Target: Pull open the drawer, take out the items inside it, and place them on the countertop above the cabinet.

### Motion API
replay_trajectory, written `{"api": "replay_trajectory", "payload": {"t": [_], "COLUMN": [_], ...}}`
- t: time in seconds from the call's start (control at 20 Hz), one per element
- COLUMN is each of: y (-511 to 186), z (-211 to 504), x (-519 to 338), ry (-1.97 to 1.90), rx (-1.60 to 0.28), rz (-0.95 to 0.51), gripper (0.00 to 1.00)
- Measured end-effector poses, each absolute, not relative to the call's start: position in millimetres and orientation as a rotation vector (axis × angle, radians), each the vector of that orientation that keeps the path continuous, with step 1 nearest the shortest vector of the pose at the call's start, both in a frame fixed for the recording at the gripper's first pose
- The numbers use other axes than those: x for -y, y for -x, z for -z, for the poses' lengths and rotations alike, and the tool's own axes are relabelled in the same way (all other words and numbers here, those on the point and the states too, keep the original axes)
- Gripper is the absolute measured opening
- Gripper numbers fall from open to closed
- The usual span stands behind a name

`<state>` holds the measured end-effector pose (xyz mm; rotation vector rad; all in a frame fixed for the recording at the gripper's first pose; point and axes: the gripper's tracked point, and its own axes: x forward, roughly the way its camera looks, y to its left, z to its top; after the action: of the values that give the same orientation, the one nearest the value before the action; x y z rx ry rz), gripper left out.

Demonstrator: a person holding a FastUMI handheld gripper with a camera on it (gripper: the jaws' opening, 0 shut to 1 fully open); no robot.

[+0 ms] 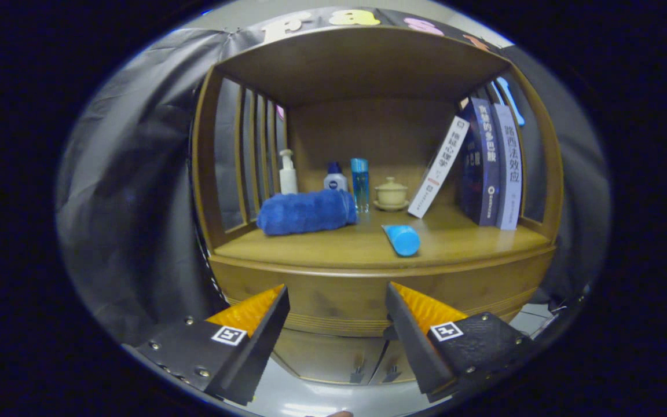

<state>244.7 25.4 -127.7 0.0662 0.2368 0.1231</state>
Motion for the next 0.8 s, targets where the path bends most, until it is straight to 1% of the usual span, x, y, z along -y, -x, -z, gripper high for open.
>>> {"api": "replay_trajectory", "payload": {"t": [0.2,0.4,0.6,0.8], "y": [-209.3,-167.0,-122.6,-74.6], "z": [59.3,-12.0,-59.4,-87.3], "x": [-16.0,12.3,44.3,73.5], "ry": [-0.049,-0.002,0.035,0.035], "rx": [-0.133,-0.032,0.016,0.045], "rz": [-0.101,-0.034,0.071,0.176], "gripper": [1.0,0.99,0.99,0.99]}}
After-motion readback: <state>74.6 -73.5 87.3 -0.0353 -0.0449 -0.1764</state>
